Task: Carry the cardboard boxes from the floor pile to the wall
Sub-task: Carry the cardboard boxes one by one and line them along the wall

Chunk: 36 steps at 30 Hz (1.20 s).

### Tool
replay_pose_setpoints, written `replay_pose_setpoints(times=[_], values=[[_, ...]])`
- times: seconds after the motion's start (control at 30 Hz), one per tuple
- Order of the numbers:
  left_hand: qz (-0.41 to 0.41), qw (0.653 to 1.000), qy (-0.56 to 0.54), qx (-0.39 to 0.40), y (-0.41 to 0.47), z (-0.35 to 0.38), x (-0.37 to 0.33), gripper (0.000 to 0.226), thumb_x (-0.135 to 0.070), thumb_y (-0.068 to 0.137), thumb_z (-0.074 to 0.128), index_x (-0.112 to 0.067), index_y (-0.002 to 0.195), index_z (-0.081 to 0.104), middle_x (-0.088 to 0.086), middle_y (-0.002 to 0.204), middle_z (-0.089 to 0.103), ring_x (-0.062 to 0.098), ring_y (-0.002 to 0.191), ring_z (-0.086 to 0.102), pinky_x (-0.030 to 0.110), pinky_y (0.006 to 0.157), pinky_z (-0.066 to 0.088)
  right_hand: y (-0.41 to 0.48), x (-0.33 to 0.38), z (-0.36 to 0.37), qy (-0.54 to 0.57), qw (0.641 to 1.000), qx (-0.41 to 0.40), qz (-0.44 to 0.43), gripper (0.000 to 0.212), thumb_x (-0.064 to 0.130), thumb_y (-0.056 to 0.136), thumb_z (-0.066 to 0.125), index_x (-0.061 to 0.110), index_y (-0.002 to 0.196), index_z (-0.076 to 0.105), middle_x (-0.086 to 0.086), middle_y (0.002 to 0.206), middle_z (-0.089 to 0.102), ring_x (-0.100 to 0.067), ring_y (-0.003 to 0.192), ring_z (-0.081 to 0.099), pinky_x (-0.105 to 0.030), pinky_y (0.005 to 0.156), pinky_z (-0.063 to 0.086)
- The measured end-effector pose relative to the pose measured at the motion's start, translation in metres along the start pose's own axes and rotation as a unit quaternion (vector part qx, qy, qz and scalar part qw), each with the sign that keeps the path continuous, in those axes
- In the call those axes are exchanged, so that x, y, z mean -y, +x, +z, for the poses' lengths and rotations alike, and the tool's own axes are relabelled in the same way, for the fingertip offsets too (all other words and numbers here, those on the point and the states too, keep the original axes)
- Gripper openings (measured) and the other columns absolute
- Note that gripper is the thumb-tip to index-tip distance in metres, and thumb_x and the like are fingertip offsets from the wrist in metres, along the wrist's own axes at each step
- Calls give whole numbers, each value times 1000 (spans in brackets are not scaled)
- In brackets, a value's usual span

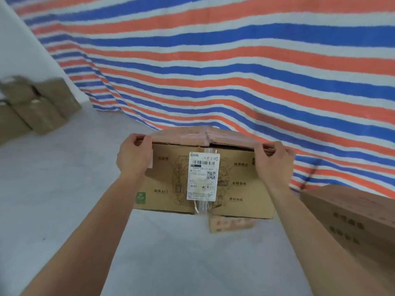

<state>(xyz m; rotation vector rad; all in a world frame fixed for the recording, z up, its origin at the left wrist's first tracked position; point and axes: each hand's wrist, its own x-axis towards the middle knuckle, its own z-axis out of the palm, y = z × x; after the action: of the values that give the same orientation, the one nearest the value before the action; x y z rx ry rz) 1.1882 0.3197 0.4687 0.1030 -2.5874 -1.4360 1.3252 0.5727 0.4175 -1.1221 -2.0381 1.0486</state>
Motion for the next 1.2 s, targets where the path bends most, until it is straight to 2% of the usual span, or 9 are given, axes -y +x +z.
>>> replay_pose_setpoints(times=[0.13, 0.23, 0.43, 0.53, 0.67, 0.8, 0.93, 1.03, 1.2], values=[[-5, 996, -10, -89, 81, -113, 33, 19, -34, 96, 53, -24, 107, 64, -6, 98, 63, 16, 91, 56, 32, 78, 44, -36, 101, 96, 0, 994, 93, -64, 72, 80, 84, 45, 32, 138, 50, -12, 138, 51, -30, 125, 48, -43, 99, 42], [-20, 988, -18, -155, 140, -196, 77, 17, -37, 93, 54, -27, 100, 65, -6, 93, 65, 19, 90, 60, 34, 76, 47, -74, 179, 178, 10, 981, 149, -125, 97, 103, 62, 33, 34, 125, 59, -1, 128, 62, -26, 123, 53, -48, 103, 47], [-44, 978, -3, -205, 226, -281, 137, 17, -39, 91, 53, -29, 98, 65, -11, 84, 66, 13, 77, 59, 33, 76, 49, -116, 264, 294, 23, 964, 211, -162, 103, 105, 41, 53, 37, 118, 58, -1, 135, 54, -22, 123, 53, -45, 100, 50], [-59, 972, -6, -229, 282, -301, 167, 14, -36, 92, 54, -29, 96, 64, -15, 76, 63, 4, 67, 56, 27, 66, 45, -119, 295, 364, 18, 950, 241, -195, 104, 102, 41, 59, 37, 122, 56, 0, 137, 51, -22, 128, 48, -44, 102, 47], [-64, 966, 14, -251, 366, -311, 202, 12, -39, 90, 56, -31, 94, 64, -12, 84, 67, 15, 84, 61, 33, 77, 51, -104, 329, 468, 16, 937, 273, -216, 100, 101, 40, 61, 41, 119, 54, 1, 135, 50, -21, 126, 47, -43, 101, 47], [-82, 962, 22, -260, 466, -317, 227, 13, -43, 88, 57, -32, 90, 64, -13, 81, 68, 14, 84, 64, 39, 81, 55, -84, 380, 570, 32, 926, 304, -220, 85, 95, 44, 66, 43, 110, 53, 4, 125, 49, -12, 113, 44, -34, 91, 45], [-105, 960, 16, -259, 554, -343, 240, 32, -61, 83, 63, -31, 92, 63, -13, 81, 68, 8, 73, 63, 42, 83, 56, -73, 455, 652, 37, 913, 332, -236, 81, 95, 44, 63, 44, 106, 54, 7, 116, 46, -13, 112, 44, -34, 91, 43], [-130, 958, 41, -253, 606, -377, 264, 63, -78, 64, 71, -31, 105, 61, -12, 95, 65, 12, 87, 62, 41, 85, 55, -79, 515, 720, 20, 890, 371, -264, 81, 93, 46, 62, 43, 109, 54, 7, 115, 44, -11, 110, 42, -33, 91, 42], [-151, 956, 39, -249, 697, -442, 332, 86, -75, 45, 83, -31, 114, 55, -6, 103, 63, 16, 95, 60, 36, 76, 51, -113, 600, 855, 4, 876, 373, -307, 96, 107, 36, 50, 44, 108, 58, 4, 122, 56, -10, 105, 49, -31, 84, 46]])
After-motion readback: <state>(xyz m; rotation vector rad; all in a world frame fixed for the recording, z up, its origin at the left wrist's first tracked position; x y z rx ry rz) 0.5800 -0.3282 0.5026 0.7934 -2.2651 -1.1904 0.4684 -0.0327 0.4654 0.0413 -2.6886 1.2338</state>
